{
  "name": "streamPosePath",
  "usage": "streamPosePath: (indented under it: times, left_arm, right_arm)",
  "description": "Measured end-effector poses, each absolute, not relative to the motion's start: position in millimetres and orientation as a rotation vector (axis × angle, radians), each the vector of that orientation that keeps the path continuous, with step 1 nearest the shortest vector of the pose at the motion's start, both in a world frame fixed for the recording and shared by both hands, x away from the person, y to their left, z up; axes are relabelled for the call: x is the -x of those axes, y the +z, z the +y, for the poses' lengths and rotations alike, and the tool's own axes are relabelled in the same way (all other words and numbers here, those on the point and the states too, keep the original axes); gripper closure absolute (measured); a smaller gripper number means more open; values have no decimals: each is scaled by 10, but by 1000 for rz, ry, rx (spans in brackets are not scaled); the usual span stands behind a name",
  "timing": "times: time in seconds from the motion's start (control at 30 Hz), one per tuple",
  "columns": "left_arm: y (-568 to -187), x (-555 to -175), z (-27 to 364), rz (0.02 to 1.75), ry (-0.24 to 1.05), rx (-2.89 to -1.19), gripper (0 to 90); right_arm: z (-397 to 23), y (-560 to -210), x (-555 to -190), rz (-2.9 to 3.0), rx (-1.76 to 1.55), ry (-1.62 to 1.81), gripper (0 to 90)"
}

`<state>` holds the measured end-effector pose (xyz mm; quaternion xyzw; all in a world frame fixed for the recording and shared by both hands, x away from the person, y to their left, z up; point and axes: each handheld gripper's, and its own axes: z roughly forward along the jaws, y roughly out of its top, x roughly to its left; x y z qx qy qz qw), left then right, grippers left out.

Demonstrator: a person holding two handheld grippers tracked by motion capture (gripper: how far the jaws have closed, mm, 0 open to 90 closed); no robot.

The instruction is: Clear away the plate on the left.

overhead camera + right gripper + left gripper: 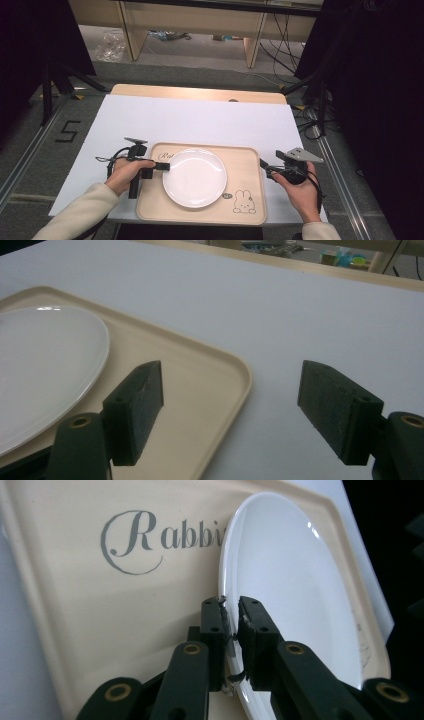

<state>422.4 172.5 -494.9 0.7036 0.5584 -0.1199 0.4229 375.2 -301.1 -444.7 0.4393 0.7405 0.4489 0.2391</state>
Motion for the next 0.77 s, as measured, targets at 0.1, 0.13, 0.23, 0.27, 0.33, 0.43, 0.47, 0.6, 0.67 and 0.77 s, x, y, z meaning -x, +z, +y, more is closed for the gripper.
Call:
streamPosePath:
  times: [0.1,0.13,0.23,0.27,0.33,0.43,0.47,0.6,0.67,0.77]
  left_arm:
    - [-4924,-4213,1715,1373,-249,-1774,777]
    - [-4903,-4216,1722,1354,-243,-1772,759]
    - [-4850,-4210,1738,1267,-182,-1763,666]
    - [-4834,-4200,1748,1224,-166,-1756,616]
    - [-4803,-4182,1768,1172,-137,-1727,534]
    - [-4713,-4142,1812,1101,-54,-1695,401]
    - [-4679,-4133,1831,1071,-5,-1694,356]
    - [-4558,-4082,1879,1037,131,-1700,224]
    - [-4529,-4063,1886,1037,194,-1710,175]
    - [-4502,-4056,1890,1031,255,-1708,150]
  right_arm:
    - [-3030,-4429,-3743,2040,-1200,1191,270]
    - [-3025,-4420,-3732,2052,-1221,1196,270]
    - [-3026,-4421,-3732,2053,-1219,1196,271]
    - [-3026,-4421,-3731,2053,-1220,1196,271]
    - [-3023,-4423,-3732,2044,-1217,1203,270]
    - [-3025,-4423,-3733,2043,-1216,1204,271]
    - [-3024,-4425,-3734,2044,-1216,1204,270]
    - [-3026,-4419,-3729,2054,-1220,1199,271]
    - [-3029,-4419,-3730,2050,-1219,1199,271]
    - [-3029,-4422,-3734,2048,-1221,1196,270]
